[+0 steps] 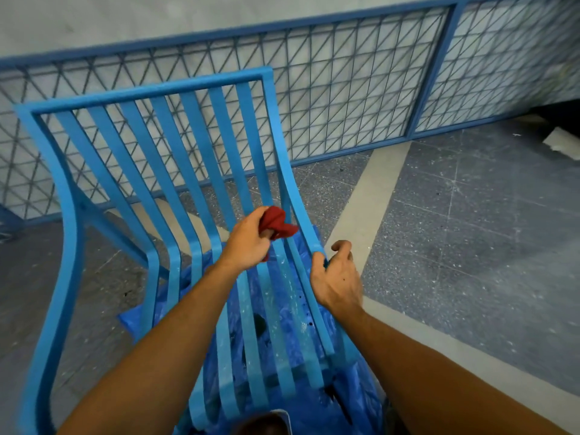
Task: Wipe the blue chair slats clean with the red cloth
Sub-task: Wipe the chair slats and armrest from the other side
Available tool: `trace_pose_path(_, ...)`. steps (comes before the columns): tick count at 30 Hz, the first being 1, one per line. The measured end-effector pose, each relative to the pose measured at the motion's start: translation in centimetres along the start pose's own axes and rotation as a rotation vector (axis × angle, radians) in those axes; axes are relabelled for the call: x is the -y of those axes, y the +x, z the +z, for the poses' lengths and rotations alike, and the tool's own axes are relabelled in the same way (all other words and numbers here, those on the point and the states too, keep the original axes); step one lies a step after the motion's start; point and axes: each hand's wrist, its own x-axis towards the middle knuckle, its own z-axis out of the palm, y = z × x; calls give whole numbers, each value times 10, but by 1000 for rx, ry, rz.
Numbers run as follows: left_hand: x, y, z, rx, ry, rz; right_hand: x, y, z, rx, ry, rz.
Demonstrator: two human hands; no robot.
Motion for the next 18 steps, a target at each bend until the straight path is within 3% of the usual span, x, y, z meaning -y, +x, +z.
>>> trace_pose_path(2,-11,14,19,-67,-38,54,-1,2,1,-56,50,21)
trace_pose_path(5,-28,34,47,-136,127,127,-3,4,2,-114,82,50)
trace_pose_path(10,-35,15,70,224,420,293,-5,5,2,-135,113,75)
trace_pose_path(13,-28,-10,63,234,398,400,-5,5,1,-132,110,64)
trace_pose_path(15,-13,-23,53,205,316,394,-5,5,2,-124,93,49)
trace_pose_path(18,26,-32,28,208,220,237,-7,6,4,-107,60,28)
